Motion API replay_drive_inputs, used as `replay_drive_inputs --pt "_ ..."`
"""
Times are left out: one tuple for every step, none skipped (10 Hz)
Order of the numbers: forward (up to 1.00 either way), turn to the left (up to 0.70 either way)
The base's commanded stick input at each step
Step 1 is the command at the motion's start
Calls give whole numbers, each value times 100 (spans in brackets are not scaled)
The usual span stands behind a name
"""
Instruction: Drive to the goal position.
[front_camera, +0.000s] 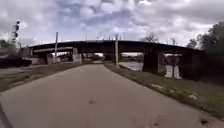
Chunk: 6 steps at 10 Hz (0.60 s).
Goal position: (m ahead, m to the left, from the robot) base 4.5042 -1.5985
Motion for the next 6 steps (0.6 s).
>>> replay_drive_inputs --pt "70 35" --pt "70 20" --pt "70 0" --pt "70 0" --pt "70 0" --pt "70 0"
